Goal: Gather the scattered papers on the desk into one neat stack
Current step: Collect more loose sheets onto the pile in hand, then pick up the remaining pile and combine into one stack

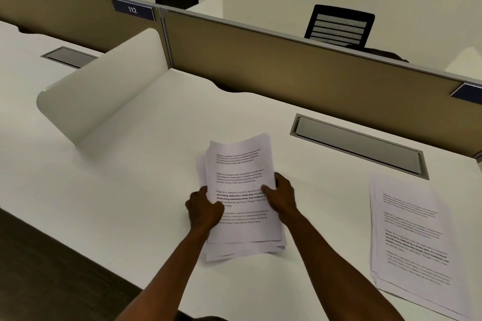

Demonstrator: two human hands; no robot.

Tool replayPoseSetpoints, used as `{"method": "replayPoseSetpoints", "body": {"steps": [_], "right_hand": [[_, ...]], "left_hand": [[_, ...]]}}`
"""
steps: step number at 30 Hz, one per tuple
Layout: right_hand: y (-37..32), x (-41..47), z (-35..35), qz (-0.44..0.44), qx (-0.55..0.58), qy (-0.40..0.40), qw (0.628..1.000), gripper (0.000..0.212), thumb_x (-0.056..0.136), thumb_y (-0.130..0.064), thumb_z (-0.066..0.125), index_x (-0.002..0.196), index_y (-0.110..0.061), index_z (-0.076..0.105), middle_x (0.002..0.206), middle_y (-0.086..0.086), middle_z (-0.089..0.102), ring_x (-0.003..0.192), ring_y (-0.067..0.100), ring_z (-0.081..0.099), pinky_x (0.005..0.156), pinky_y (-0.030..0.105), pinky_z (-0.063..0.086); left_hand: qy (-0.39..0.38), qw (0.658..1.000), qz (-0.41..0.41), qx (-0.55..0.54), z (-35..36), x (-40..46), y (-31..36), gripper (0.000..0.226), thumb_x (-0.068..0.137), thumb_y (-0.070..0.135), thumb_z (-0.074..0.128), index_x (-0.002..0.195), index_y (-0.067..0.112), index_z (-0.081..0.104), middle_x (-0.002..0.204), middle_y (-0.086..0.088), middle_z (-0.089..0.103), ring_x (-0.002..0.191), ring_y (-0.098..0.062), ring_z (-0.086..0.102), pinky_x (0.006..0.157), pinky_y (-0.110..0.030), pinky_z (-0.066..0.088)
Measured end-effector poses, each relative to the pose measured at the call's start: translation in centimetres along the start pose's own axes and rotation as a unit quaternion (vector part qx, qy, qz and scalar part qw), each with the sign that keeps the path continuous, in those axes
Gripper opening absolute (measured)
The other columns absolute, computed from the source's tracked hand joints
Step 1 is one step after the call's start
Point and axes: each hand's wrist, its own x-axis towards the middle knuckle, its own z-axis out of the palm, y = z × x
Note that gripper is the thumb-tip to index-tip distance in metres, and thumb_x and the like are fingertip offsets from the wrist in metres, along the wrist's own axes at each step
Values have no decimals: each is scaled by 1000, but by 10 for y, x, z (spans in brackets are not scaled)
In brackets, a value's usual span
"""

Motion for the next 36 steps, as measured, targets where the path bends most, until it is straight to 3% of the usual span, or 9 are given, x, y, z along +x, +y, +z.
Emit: {"method": "replayPoseSetpoints", "body": {"steps": [4, 7, 11, 14, 18, 21, 24, 31, 36], "right_hand": [[7, 2, 17, -26, -128, 7, 991, 60, 86, -9, 64, 143, -10, 46, 131, 13, 62, 118, 31, 60, 101, 33, 48], [15, 0, 14, -21, -180, 47, 982, 77, 88, -23, 69, 152, -8, 30, 143, 15, 50, 132, 32, 46, 111, 41, 37], [24, -8, -31, 0, -111, 169, 979, 69, 84, -28, 74, 144, -11, 45, 132, 12, 57, 122, 28, 54, 101, 35, 43], [43, -19, -98, 28, -105, 286, 952, 63, 83, -28, 75, 139, -11, 50, 128, 12, 59, 120, 28, 56, 95, 33, 43], [76, -31, -205, 140, -189, 387, 892, 72, 85, -37, 71, 143, -6, 43, 141, 24, 49, 135, 41, 40, 109, 53, 36], [100, -41, -271, 256, -249, 350, 866, 88, 86, -51, 65, 151, -4, 28, 155, 29, 27, 148, 44, 14, 116, 58, 21], [124, -56, -313, 344, -277, 296, 847, 99, 85, -61, 60, 154, -6, 16, 160, 29, 9, 150, 44, -2, 119, 60, 8], [156, -76, -329, 331, -336, 266, 841, 94, 82, -68, 58, 144, -2, 31, 143, 29, 35, 134, 46, 33, 107, 58, 35], [155, -88, -331, 290, -364, 273, 842, 94, 81, -66, 60, 143, -1, 33, 137, 25, 45, 127, 43, 42, 101, 55, 42]], "left_hand": [[7, 995, -30, 97, 4, 6, -5, 71, 81, 19, 69, 146, 9, 40, 141, -20, 38, 132, -38, 35, 107, -46, 40], [34, 988, -30, 145, 7, 5, -4, 94, 79, 18, 71, 156, 9, 18, 152, -21, 25, 135, -40, 29, 111, -49, 35], [88, 981, 84, 151, 23, -7, 5, 97, 79, 16, 73, 158, 8, 17, 155, -22, 24, 137, -43, 26, 111, -52, 31], [34, 980, 160, 110, 55, -27, 21, 90, 81, 14, 71, 157, 12, 23, 152, -18, 32, 137, -38, 30, 114, -48, 32], [-126, 967, 212, 69, 123, -70, 49, 79, 86, 17, 69, 154, 16, 31, 143, -12, 46, 130, -27, 47, 111, -42, 39], [-271, 939, 198, 68, 179, -102, 67, 74, 85, 24, 73, 151, 22, 38, 135, -6, 56, 117, -18, 58, 100, -32, 49], [-369, 914, 147, 87, 230, -126, 78, 76, 86, 33, 73, 152, 21, 36, 142, -7, 55, 126, -17, 57, 105, -27, 45], [-413, 911, 13, 8, 297, -152, 105, 92, 87, 43, 71, 158, 18, 19, 153, -8, 45, 137, -22, 47, 107, -28, 40], [-361, 927, -73, -68, 324, -166, 124, 93, 88, 38, 71, 156, 6, 17, 160, -13, 30, 143, -28, 39, 110, -28, 37]]}}
